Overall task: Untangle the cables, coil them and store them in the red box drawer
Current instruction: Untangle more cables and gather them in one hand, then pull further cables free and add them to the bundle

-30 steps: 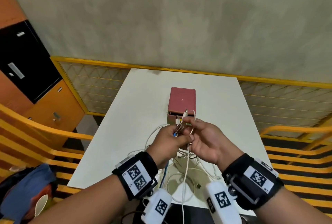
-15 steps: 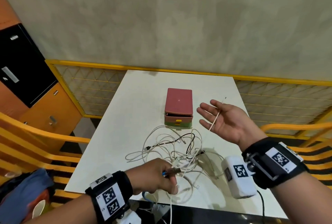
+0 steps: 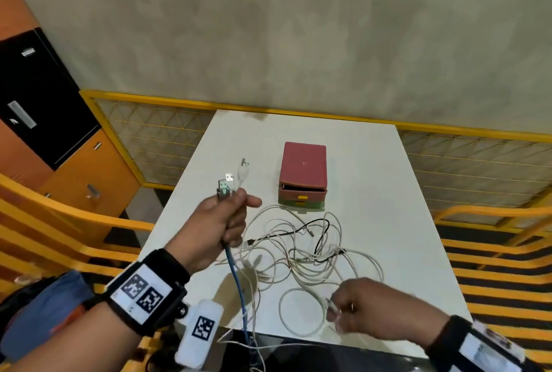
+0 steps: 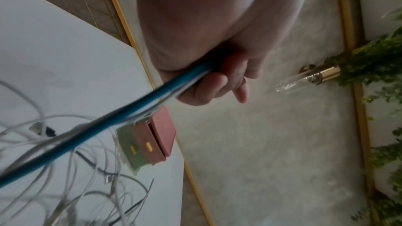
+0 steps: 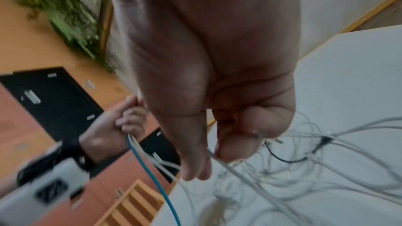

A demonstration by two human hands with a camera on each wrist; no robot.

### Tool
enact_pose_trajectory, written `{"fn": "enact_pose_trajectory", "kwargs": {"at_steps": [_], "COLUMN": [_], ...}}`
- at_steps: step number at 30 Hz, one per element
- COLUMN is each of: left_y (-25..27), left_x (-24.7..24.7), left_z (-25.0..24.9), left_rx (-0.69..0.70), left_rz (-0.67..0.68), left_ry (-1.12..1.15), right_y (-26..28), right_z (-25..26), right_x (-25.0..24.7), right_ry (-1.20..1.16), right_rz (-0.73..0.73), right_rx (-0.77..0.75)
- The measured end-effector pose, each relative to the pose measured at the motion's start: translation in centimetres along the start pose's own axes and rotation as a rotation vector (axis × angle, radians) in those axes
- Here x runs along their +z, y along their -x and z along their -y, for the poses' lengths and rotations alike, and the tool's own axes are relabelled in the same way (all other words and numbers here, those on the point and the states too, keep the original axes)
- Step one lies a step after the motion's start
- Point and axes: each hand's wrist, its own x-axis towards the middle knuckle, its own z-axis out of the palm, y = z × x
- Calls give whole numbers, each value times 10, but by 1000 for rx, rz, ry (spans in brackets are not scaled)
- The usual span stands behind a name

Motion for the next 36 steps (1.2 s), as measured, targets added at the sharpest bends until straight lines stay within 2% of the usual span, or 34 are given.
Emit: {"fn": "enact_pose_trajectory", "kwargs": {"at_steps": [2,6,10,13,17,20,23,26,29,32,36], "left_y": [-4,-11,-15,-20,-27,-33,-42,-50,-56,-64,-73], "left_x": [-1,3,9,9,7,7,7,7,7,3,-4], "left_z": [-7,-11,-9,-6,-1,1,0,-3,-8,-11,-9], "left_rx": [67,141,128,91,54,19,-9,-27,-63,-72,-83], "left_rz": [-7,4,23,44,45,40,34,51,75,82,83], "left_ry": [22,80,142,162,154,163,160,141,192,227,139], "right_y": [-4,-17,-36,-58,-103,-148,-200,-239,-255,-262,-253], "right_z": [-7,-22,-31,-27,-18,-15,-21,-32,-39,-41,-44], "right_x": [17,48,48,19,-28,-57,-66,-54,-38,-27,-19], "right_ry": [55,21,124,9,-72,5,152,247,445,625,762], "right_rz": [55,146,105,-50,-480,-625,-578,-493,-410,-423,-454], "right_rx": [6,75,61,18,-6,20,137,246,308,277,222]}}
